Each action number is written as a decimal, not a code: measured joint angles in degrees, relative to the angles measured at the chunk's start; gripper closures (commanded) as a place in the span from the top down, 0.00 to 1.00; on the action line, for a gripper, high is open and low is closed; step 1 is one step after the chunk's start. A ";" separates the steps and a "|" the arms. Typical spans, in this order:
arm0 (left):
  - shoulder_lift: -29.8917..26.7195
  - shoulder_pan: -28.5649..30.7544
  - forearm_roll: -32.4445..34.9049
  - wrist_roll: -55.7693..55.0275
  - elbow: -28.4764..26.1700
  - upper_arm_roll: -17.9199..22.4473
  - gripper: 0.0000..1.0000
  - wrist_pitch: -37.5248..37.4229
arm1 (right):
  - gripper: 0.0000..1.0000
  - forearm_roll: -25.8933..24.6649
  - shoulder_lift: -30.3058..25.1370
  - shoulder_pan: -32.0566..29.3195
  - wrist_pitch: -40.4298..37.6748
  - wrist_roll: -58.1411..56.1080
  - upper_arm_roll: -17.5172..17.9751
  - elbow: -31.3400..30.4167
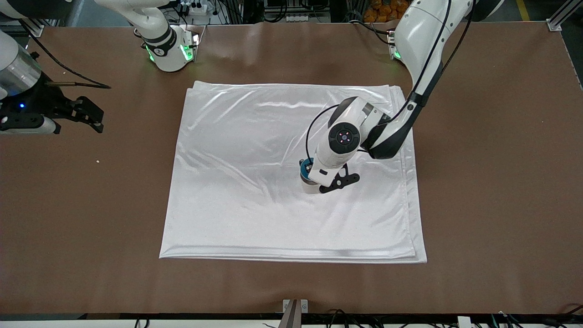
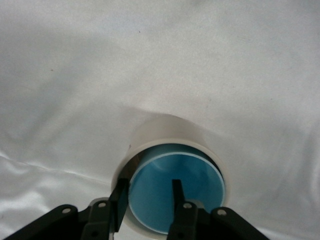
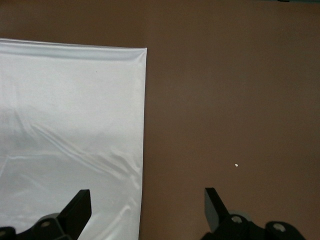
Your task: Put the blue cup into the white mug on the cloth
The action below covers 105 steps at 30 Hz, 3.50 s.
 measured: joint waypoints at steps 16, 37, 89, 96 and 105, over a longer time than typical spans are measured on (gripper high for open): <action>-1.54 1.30 0.57 0.16 1.73 2.46 1.00 -0.01 | 1.00 0.41 0.03 -0.41 0.03 -0.21 -1.09 -0.33; -7.70 15.53 3.57 17.44 1.88 4.13 1.00 -6.55 | 1.00 0.52 0.03 -0.26 0.88 -0.32 -1.03 -0.16; -34.52 29.91 2.95 55.20 -5.63 4.00 1.00 -26.45 | 1.00 1.95 0.26 -0.06 0.45 -0.36 -0.97 -0.16; -38.86 29.57 1.53 56.62 -7.52 4.15 1.00 -30.76 | 1.00 1.95 0.26 -0.05 0.45 -0.36 -1.40 -0.16; -43.68 28.98 1.45 58.66 -10.86 7.28 1.00 -32.43 | 1.00 1.96 0.28 -0.06 0.42 -0.39 -2.20 -0.29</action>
